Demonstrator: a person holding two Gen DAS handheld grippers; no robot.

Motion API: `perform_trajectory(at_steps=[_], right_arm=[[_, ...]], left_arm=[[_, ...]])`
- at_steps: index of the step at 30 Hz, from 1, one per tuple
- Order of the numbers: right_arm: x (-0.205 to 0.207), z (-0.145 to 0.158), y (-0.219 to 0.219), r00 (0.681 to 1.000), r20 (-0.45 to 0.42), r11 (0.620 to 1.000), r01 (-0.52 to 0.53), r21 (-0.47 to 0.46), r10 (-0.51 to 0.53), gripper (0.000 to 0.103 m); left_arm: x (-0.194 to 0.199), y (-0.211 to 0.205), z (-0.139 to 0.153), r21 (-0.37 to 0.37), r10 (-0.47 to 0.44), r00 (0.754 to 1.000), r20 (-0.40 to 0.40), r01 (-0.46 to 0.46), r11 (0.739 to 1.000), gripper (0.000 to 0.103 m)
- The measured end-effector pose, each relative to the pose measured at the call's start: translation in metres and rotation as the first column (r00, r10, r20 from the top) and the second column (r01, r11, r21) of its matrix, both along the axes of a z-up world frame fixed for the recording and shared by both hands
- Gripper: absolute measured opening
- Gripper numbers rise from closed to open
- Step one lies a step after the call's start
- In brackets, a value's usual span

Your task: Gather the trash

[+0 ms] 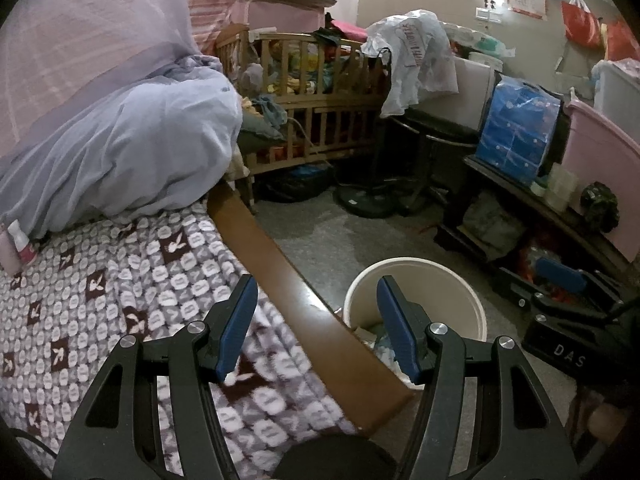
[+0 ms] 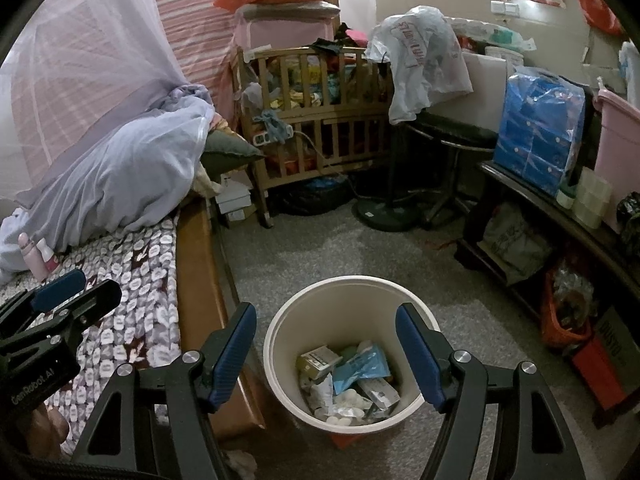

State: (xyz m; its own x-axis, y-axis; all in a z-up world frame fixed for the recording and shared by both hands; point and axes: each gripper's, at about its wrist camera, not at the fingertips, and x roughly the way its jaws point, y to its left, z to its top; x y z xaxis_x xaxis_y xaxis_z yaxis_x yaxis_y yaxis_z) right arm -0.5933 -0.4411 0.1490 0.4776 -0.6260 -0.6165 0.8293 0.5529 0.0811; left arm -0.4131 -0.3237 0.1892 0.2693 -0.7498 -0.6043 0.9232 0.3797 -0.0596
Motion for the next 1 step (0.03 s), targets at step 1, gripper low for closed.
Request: perform_trajectory(at_steps=[1], right_arm=[[0.0025,-0.0009,-0.0007,1.000,-0.005,1.000,-0.007,0.003,0.007,0.070]], left_arm=[[0.0029,0.0008,0.0001,0.004,0.004,1.000,-0.003,-0.004,1.000,0.061]])
